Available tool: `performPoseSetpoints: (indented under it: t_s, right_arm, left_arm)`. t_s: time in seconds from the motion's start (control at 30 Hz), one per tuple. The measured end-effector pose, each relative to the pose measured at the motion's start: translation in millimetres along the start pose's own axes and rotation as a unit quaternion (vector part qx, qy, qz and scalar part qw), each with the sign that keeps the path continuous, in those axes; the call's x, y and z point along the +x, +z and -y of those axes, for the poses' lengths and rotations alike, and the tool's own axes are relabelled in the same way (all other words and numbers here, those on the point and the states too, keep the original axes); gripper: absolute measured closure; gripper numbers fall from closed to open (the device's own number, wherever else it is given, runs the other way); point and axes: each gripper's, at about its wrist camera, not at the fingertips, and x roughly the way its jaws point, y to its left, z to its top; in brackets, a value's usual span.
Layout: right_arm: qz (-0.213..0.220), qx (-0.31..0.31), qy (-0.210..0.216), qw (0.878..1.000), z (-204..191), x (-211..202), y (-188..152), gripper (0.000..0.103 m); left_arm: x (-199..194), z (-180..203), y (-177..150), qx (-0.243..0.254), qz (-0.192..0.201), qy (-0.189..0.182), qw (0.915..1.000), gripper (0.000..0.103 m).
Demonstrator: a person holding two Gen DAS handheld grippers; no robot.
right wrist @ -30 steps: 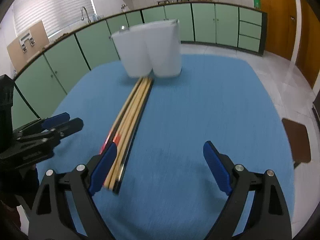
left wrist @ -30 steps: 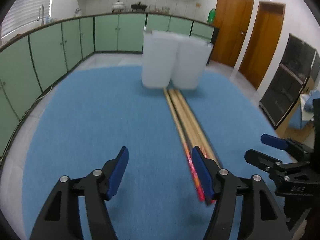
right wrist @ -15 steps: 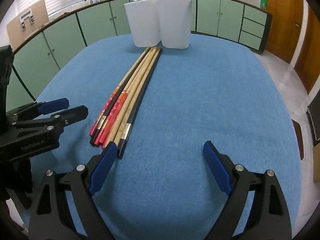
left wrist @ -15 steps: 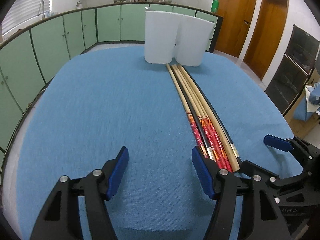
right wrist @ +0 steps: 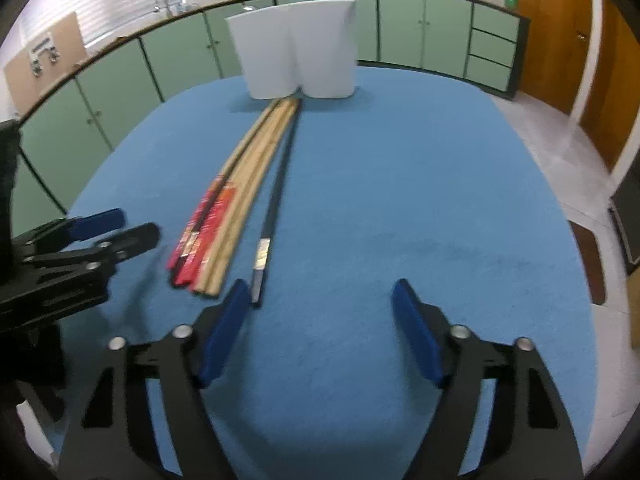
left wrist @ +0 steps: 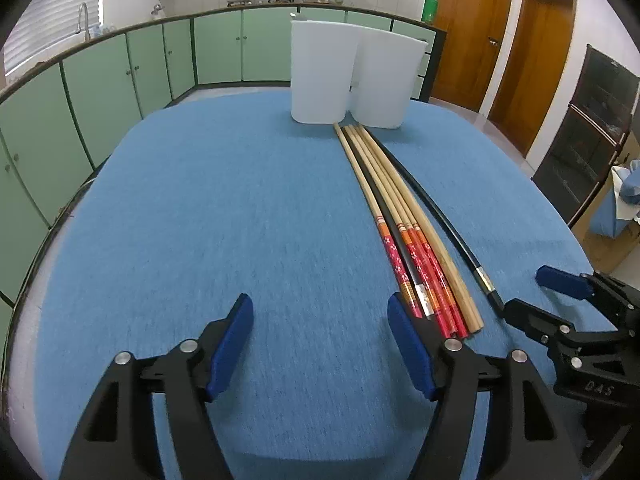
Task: Organize utensils
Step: 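Close the right tool on one black chopstick, then close the left tool on a red-patterned chopstick while the right tool holds the black chopstick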
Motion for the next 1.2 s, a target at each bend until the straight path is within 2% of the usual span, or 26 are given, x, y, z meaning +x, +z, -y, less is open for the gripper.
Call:
performPoseSetpoints:
  t_s: [0.27,0.33,0.4,0.67,1.2]
  right_arm:
    - [0.002,-0.015,0.010,1.000,-18.6,6.7,2.7,0.071]
    - [0.003,-0.020,0.012,1.000,-20.3,7.0,2.4,0.086]
    - [0.001,-0.020,0.021,1.000,-20.0,6.9,1.2,0.096]
    - [0.003,-0.003,0.016,1.000,-10.8,4.5,-0.4,0.097]
    - [0.001,0.004,0.022,1.000,-6.6,4.7,-1.2,0.096]
  left_arm:
    - [-1.0,4.0,-3.5,0.006,-0.003,0.000,1.0000,0.034]
    - [-0.7,5.4,-3.2,0.008,-0.003,0.000,1.0000,0.034]
    - [-0.8,7.2,-3.3,0.009,-0.004,-0.003,1.0000,0.034]
    - [-5.9,21.3,-6.2,0.031,-0.010,-0.027,0.9991,0.033]
    - [-1.3,22.0,-10.8,0.053,-0.017,-0.001,0.9985,0.031]
